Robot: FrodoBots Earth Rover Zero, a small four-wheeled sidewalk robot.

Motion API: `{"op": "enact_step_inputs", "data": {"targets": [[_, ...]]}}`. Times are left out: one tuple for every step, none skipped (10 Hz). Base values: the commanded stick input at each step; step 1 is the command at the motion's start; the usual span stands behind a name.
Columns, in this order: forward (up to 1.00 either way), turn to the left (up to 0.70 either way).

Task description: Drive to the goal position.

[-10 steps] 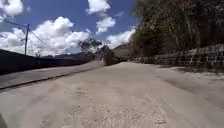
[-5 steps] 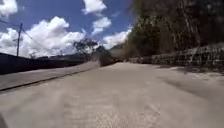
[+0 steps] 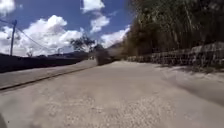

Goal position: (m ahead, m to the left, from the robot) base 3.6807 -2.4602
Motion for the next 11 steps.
{"op": "enact_step_inputs", "data": {"targets": [[1.0, 0.11], [1.0, 0.39], [1.0, 0.39], [1.0, 0.39], [1.0, -0.01], [1.0, -0.01], [1.0, -0.01], [1.0, -0.01], [1.0, -0.01], [1.0, -0.01], [1.0, -0.01]]}}
